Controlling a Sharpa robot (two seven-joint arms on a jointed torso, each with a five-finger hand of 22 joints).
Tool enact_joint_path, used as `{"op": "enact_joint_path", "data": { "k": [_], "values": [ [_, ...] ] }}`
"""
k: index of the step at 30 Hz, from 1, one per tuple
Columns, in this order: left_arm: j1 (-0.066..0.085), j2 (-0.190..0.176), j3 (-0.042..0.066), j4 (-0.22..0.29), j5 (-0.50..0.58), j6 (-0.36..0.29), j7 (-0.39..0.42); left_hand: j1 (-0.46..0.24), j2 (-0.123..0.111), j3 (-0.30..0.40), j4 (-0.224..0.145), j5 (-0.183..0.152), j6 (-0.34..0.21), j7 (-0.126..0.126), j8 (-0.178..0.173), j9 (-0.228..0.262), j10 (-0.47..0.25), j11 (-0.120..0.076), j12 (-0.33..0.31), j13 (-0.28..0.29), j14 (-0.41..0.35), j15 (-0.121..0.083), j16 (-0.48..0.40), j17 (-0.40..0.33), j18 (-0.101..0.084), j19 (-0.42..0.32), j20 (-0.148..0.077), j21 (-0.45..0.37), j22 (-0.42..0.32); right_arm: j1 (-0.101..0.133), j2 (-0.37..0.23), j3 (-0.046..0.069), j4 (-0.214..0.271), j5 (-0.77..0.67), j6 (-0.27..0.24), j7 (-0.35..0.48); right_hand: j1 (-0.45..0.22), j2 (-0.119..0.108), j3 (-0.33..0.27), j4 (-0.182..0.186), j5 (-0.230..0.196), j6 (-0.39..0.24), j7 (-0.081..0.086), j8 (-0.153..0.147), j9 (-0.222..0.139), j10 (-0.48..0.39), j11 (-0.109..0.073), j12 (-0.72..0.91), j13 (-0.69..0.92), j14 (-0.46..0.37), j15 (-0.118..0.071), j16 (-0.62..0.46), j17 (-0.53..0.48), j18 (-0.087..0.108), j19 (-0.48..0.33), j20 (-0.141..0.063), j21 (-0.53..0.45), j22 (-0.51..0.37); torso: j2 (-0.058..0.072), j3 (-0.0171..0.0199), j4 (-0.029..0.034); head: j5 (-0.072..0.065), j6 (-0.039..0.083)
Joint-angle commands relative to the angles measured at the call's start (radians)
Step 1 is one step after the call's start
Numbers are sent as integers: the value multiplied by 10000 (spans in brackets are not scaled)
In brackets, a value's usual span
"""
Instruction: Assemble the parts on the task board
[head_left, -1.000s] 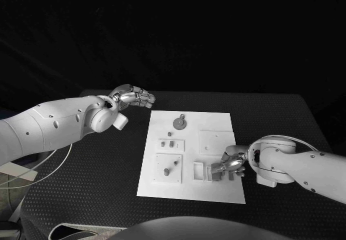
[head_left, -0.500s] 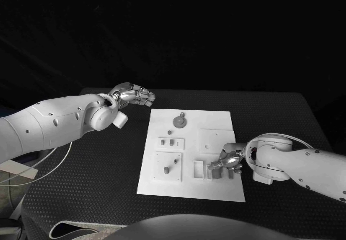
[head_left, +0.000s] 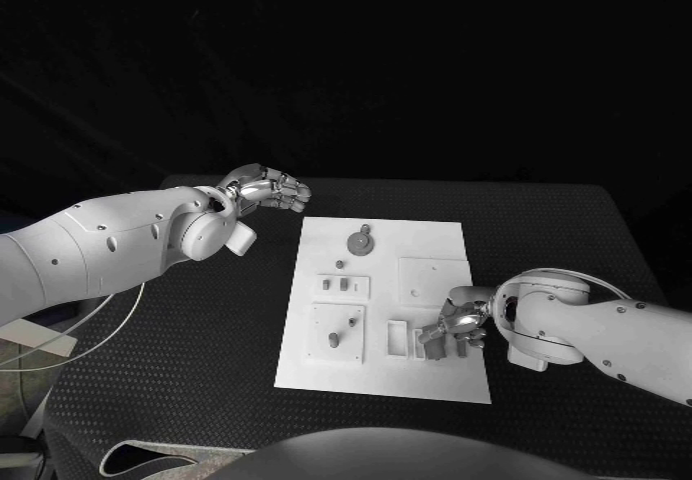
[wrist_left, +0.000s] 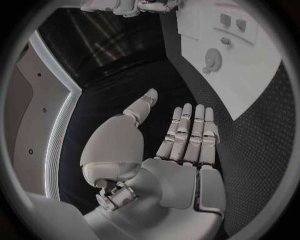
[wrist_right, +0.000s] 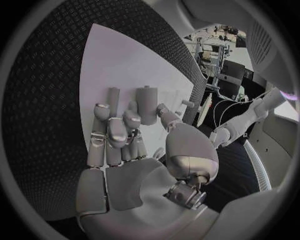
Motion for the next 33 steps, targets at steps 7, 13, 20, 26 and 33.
{"op": "enact_joint_path", "data": {
  "k": [7,13,20,26,33],
  "values": [
    [7,10,4,20,-73,135,64,56,-45,-54,45,-36,-3,46,60,3,-22,15,44,-19,13,38,-49,12,-30,-24,50,17,-22,179,-281,-39,185,701,-746,-329,-353,190,937,-1077,25,91,33,-88,-57,34,-23,46,-93,54,-11,-9,-41,120,53,55,23,133,1,1,-4,4,-7],
    [7,22,3,16,-74,140,57,50,-47,-58,47,-36,-1,41,62,3,-22,10,45,-22,12,39,-52,13,-29,-26,51,17,-24,443,-326,-29,473,1078,-783,-379,-480,99,1048,-1063,26,126,29,-128,-78,56,-27,54,-122,80,-14,-11,-51,120,91,37,20,125,2,4,-9,-4,-4],
    [8,30,2,18,-77,134,46,43,-49,-62,50,-36,2,38,64,4,-20,7,45,-25,11,39,-54,14,-28,-28,51,18,-26,667,-367,-20,774,1444,-772,-425,-743,36,1158,-958,26,169,25,-179,-102,64,-31,61,-158,95,-18,-20,-62,120,114,31,7,120,1,-7,-7,-23,-5],
    [9,28,1,26,-81,137,36,40,-50,-64,53,-36,2,35,65,4,-20,5,46,-29,11,39,-56,15,-26,-29,51,19,-28,692,-172,-20,789,1963,-685,-465,-910,18,1248,-880,26,197,22,-215,-114,64,-34,69,-180,101,-22,-22,-66,120,127,22,3,123,2,-8,2,-30,-7],
    [10,34,1,45,-83,144,22,34,-51,-66,56,-36,3,34,65,4,-21,4,45,-32,11,40,-57,16,-25,-30,52,19,-30,691,310,-50,484,2349,-396,-548,-985,10,1283,-853,26,201,22,-234,-120,61,-34,75,-188,98,-22,-21,-66,120,124,19,0,127,5,-22,2,-55,-9]
  ]
}}
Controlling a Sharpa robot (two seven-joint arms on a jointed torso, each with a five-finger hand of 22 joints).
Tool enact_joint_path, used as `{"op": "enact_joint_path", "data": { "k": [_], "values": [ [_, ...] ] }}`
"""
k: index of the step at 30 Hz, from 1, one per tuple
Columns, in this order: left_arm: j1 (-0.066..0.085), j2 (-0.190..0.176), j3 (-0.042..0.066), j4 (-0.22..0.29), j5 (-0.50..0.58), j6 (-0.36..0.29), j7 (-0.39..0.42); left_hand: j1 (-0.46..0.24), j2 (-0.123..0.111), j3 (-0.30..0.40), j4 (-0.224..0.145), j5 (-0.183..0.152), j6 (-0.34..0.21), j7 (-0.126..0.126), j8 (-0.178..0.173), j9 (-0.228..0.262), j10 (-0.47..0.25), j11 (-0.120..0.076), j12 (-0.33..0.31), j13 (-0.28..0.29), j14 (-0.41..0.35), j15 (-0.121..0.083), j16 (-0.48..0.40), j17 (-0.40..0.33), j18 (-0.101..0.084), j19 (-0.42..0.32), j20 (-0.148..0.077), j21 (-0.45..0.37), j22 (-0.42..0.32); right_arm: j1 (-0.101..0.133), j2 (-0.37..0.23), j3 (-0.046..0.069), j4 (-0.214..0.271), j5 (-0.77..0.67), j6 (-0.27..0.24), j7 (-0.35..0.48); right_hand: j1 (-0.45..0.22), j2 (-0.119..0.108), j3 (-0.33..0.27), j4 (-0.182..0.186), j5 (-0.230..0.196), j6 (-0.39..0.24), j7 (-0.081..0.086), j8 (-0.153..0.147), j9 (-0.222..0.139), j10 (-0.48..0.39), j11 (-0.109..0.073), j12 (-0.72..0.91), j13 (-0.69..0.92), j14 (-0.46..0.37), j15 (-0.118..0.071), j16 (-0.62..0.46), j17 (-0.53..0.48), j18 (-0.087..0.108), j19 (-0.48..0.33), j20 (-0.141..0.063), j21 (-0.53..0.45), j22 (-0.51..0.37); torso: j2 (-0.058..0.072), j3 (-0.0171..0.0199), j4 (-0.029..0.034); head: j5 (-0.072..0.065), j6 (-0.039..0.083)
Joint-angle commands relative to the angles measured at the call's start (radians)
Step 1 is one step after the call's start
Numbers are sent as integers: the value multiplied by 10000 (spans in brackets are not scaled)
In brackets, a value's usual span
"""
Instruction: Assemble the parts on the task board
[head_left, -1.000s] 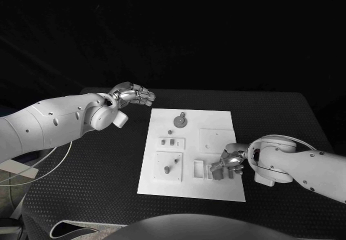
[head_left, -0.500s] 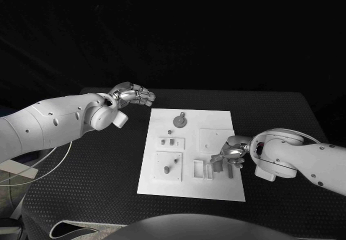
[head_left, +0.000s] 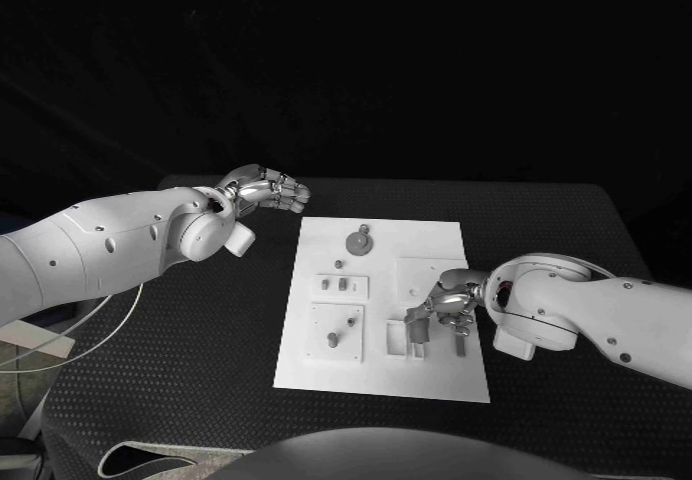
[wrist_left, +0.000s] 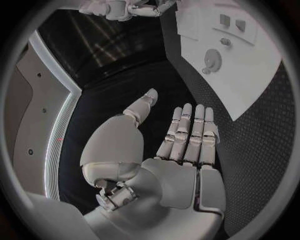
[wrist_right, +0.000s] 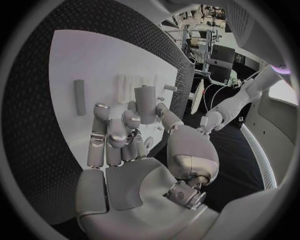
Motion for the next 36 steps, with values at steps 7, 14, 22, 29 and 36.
{"op": "enact_joint_path", "data": {
  "k": [7,14,22,29,36],
  "values": [
    [9,-10,6,50,-40,119,42,33,-50,-39,31,-36,2,34,65,3,-21,3,45,-17,11,40,-59,11,-24,-31,52,20,-13,-54,465,-158,-386,549,344,-121,-181,3,63,47,24,99,76,-52,12,43,-31,34,-21,34,-20,-27,-13,113,44,2,-3,130,10,4,9,12,-48],
    [9,-18,6,65,-44,128,41,31,-51,-40,32,-36,1,33,66,3,-21,3,46,-20,10,41,-61,12,-23,-33,53,20,-15,-92,689,-197,-482,598,421,-129,-257,-5,85,76,25,99,80,-70,9,29,-26,35,-27,19,-16,-29,-11,113,32,6,-7,134,5,10,7,46,-79],
    [11,-65,6,89,-49,112,39,28,-53,-41,35,-36,1,34,66,3,-20,2,46,-24,11,42,-63,13,-22,-34,54,21,-18,-139,748,-213,-568,490,434,-193,-296,13,108,95,25,98,82,-81,7,20,-24,36,-31,11,-15,-30,-10,113,26,7,-10,136,6,3,-6,60,-106],
    [11,-96,6,117,-52,110,32,27,-53,-41,36,-36,1,35,66,3,-19,2,47,-27,11,43,-64,15,-20,-35,55,22,-20,-164,771,-218,-640,483,568,-246,-373,8,123,127,24,94,87,-99,4,3,-19,37,-37,-5,-11,-33,-9,113,16,11,-14,139,6,12,1,80,-124],
    [11,-103,6,128,-63,104,30,25,-54,-41,38,-36,1,36,67,2,-18,2,47,-31,12,44,-66,17,-19,-36,55,23,-21,-239,863,-232,-785,495,492,-261,-467,-20,146,158,24,69,98,-132,-1,-34,-9,29,-47,-37,-3,-46,-10,113,-10,18,-25,142,7,13,-4,87,-136]
  ]
}}
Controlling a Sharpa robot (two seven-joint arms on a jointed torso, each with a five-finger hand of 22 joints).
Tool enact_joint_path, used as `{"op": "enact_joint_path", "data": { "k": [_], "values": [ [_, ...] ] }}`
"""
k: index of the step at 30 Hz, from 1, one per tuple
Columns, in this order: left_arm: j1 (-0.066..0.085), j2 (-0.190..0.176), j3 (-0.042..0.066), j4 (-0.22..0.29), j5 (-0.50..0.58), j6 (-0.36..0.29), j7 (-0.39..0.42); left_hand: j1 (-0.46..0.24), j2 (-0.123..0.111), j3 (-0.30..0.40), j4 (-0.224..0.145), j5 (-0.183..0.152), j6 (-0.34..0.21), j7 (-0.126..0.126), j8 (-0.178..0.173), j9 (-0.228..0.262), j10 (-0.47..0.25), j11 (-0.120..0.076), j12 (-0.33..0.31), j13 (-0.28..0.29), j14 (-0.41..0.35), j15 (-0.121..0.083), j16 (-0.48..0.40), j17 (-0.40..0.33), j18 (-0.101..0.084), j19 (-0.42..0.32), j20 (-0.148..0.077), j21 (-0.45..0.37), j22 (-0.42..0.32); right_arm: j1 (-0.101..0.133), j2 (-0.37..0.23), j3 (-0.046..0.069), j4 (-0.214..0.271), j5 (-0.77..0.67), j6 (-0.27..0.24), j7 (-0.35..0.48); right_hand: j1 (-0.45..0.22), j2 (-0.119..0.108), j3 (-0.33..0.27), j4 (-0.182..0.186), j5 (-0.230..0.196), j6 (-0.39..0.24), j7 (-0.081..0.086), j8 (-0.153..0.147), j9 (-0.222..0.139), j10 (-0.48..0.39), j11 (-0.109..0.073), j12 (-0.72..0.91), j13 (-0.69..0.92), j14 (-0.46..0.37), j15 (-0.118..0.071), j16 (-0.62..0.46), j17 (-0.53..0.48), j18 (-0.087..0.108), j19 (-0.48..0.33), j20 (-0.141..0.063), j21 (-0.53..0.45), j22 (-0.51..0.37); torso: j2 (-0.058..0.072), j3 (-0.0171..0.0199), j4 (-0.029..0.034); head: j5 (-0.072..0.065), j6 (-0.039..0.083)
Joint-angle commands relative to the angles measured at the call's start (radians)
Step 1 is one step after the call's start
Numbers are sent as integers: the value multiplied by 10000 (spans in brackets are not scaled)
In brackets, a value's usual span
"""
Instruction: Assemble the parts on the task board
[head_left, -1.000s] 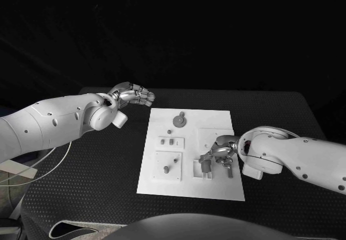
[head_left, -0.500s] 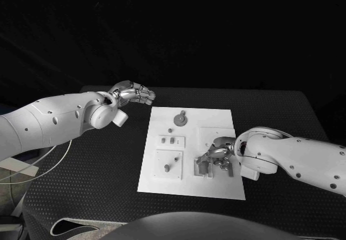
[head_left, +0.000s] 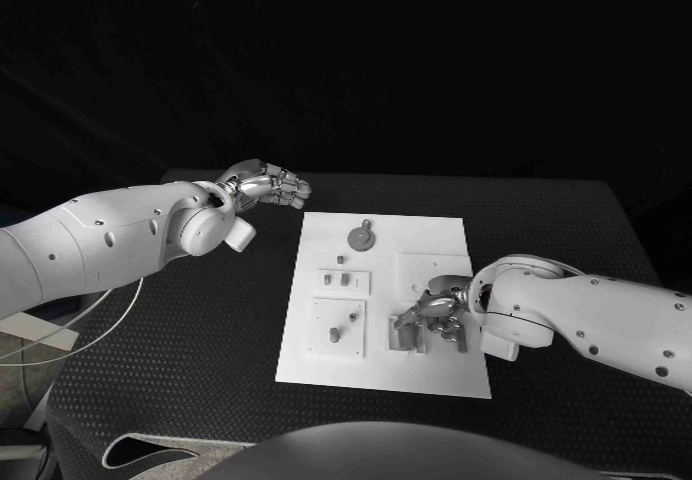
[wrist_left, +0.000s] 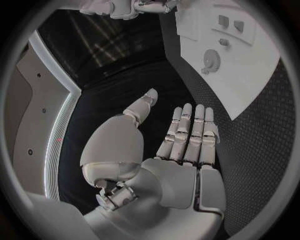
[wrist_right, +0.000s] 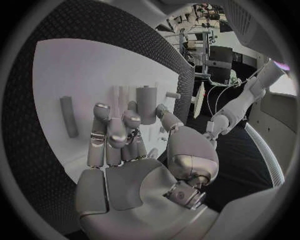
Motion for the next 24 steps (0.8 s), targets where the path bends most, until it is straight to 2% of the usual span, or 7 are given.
{"op": "enact_joint_path", "data": {
  "k": [1,14,24],
  "values": [
    [10,4,7,40,-39,96,64,25,-54,-42,38,-36,0,36,67,2,-18,2,47,-16,12,44,-66,10,-19,-36,55,23,-15,-44,69,-7,-79,-12,84,-27,-148,-32,26,39,25,45,80,-64,0,-67,-27,28,-17,-63,-24,-49,-12,112,-16,17,-28,142,1,2,-5,10,-17],
    [10,-16,7,58,-41,90,57,25,-56,-41,40,-36,-3,38,66,1,-19,3,48,-22,13,44,-69,13,-17,-36,57,24,-18,-85,144,-9,-206,-15,50,11,-363,-187,72,152,26,9,99,-121,0,-126,-9,20,-42,-115,-8,-79,-20,112,-51,29,-52,140,3,3,-5,22,-42],
    [11,-33,7,60,-41,81,51,24,-57,-40,42,-36,-4,39,65,0,-19,4,48,-27,14,45,-70,15,-15,-36,58,26,-20,-104,180,-14,-242,11,292,13,-559,-507,151,280,26,-59,126,-194,4,-214,16,-2,-78,-187,14,-126,-32,112,-105,42,-89,138,0,2,-7,21,-60]
  ]
}}
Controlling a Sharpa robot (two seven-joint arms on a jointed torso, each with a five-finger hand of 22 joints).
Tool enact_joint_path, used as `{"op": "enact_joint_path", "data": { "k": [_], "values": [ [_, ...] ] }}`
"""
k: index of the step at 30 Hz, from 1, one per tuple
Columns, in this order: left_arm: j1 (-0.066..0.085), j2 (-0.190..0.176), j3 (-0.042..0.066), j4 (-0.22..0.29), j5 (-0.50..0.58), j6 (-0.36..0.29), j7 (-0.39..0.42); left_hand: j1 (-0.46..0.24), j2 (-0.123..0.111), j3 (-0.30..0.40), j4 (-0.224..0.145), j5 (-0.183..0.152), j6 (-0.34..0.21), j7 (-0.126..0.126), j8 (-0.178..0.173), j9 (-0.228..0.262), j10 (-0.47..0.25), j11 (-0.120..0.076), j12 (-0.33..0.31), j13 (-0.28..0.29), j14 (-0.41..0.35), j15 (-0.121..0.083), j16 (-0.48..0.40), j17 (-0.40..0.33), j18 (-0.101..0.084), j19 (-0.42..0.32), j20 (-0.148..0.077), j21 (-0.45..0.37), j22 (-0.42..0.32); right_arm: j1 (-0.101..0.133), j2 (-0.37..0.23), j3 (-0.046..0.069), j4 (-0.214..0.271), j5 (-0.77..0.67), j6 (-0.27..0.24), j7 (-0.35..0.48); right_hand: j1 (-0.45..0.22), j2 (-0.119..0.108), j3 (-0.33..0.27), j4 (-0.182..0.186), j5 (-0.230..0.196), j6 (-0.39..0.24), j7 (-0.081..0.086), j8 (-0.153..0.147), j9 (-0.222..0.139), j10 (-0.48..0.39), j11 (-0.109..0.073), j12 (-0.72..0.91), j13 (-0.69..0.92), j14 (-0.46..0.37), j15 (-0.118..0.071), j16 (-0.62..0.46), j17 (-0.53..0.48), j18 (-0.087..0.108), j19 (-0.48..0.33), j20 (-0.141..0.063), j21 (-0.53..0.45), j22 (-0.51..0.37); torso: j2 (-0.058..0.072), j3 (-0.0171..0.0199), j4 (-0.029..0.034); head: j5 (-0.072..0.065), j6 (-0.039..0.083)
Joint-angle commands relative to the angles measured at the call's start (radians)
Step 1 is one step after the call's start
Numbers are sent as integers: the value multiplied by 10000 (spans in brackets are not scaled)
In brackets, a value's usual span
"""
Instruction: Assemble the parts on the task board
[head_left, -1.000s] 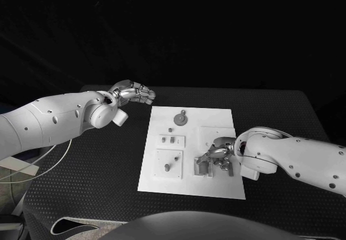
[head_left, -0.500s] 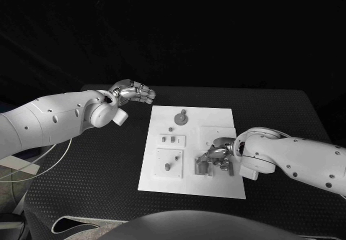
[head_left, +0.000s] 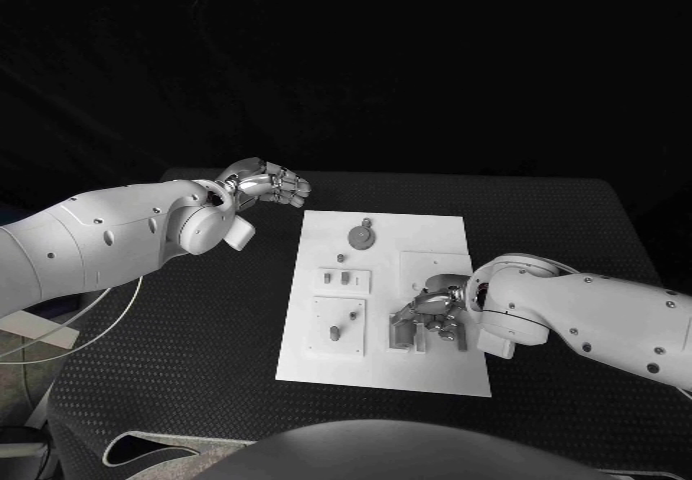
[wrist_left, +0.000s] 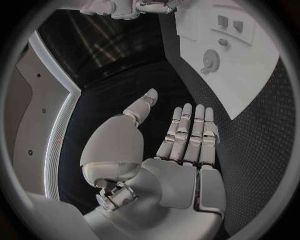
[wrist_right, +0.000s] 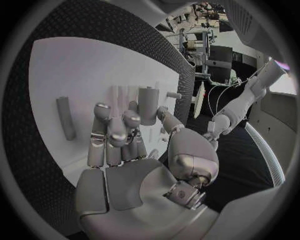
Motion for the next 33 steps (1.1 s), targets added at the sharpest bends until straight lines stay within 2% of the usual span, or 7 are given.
{"op": "enact_joint_path", "data": {
  "k": [1,5,9,33],
  "values": [
    [11,2,6,31,-21,82,65,24,-57,-40,42,-36,-5,39,65,0,-19,4,47,-18,14,45,-31,10,-15,-36,58,26,-12,-40,13,-29,-39,-13,274,-35,-76,-112,9,84,24,-16,76,-48,-17,-97,23,-3,-15,-89,3,-51,-11,77,-86,-5,-53,138,-2,-2,-4,8,-17],
    [11,0,6,32,-31,66,53,25,-58,-40,43,-36,-5,40,65,0,-19,5,47,-19,14,45,-32,10,-14,-37,58,26,-12,-40,18,-30,-42,-7,301,-33,-157,-301,52,161,24,-54,91,-82,-16,-140,38,-10,-28,-122,16,-65,-12,77,-110,3,-70,137,-4,-1,-5,12,-20],
    [11,-2,6,32,-43,75,46,25,-61,-40,42,-36,-6,40,65,0,-18,5,48,-21,14,46,-33,11,-14,-37,58,26,-13,-41,27,-30,-40,0,375,-26,-207,-396,100,235,24,-67,97,-99,-11,-163,45,-8,-35,-138,23,-70,-12,77,-119,7,-79,136,-4,-2,-3,12,-34],
    [12,-8,5,38,-51,60,21,29,-71,-37,44,-36,-7,38,66,-1,-17,4,49,-31,15,46,-38,16,-10,-38,61,28,-19,-41,34,-34,-40,27,463,-32,-313,-588,218,418,24,-145,130,-166,-2,-240,76,0,-51,-198,52,-86,-10,77,-162,26,-99,142,-3,1,-4,32,-74]
  ]
}}
